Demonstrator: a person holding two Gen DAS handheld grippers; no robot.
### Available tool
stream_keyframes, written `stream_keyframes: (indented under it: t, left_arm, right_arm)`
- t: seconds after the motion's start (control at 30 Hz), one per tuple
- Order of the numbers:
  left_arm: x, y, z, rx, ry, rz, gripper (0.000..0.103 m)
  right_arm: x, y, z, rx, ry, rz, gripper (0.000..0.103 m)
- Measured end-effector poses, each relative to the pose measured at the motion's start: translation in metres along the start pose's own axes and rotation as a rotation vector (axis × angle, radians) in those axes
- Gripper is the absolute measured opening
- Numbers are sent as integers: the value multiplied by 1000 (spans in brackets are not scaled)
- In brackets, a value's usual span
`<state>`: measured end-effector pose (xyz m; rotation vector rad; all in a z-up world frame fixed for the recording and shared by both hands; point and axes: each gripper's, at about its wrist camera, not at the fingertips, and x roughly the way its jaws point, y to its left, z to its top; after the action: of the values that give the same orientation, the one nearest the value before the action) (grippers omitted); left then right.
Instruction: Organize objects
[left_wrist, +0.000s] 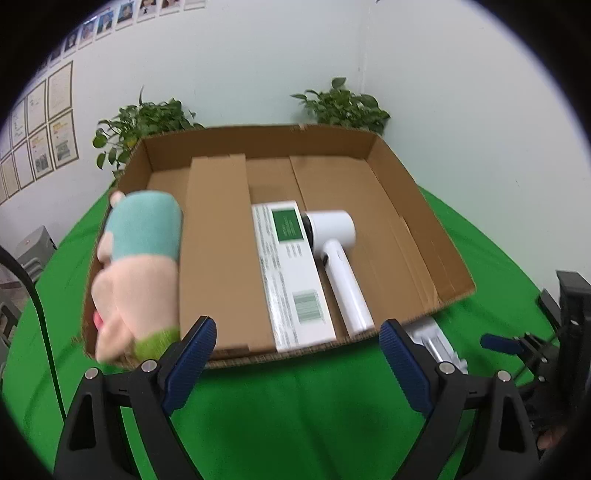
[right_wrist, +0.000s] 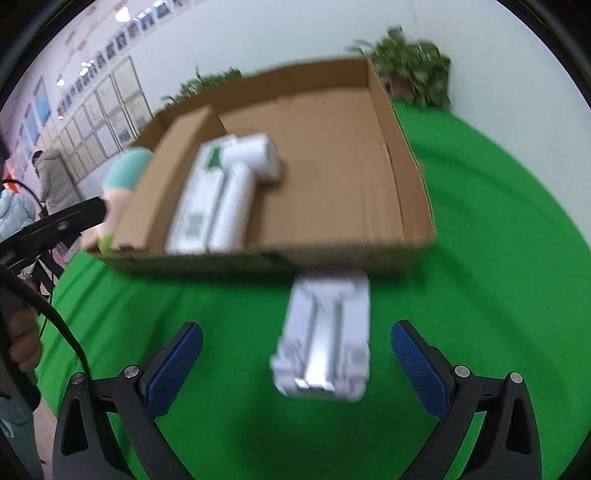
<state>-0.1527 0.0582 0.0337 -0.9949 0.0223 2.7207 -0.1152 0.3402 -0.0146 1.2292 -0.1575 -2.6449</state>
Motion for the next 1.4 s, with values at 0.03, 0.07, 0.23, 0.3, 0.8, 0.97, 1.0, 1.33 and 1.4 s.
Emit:
stream_keyframes:
  t: [0.03,0.07,0.23,0.3,0.8,0.97,1.0,1.33,1.4]
  left_arm:
    - [1,-2,-6,2,9,-15,90]
    - [2,-5,-11,3,16,-32,90]
    - [14,-9,-29,-22,80,-82,90]
    - [16,-10,-33,-37,96,-91,90]
    - [23,-3,-52,-95,171,-175,90]
    - [29,-1,-61,-112,204,-214,90]
    - [30,0,-63,-120,210,-224,90]
    - [45,13,-84,-254,327,-413,89]
    - [50,13,-88,-284,346,-439,87]
  right_arm:
    - [2,1,-3,-2,8,-11,102]
    - [4,1,-6,-6,13,-25,102]
    - [18,9,-13,-51,67,-73,88]
    - [25,15,-19,-75,98,-107,83]
    - [22,52,-49,-192,145,-78,66]
    - [13,99,-71,-319,161,45,66]
    - [12,107,-74,-336,161,72,66]
    - [3,115,-72,-324,109,127,92]
    - [5,118,-73,-341,117,108,90]
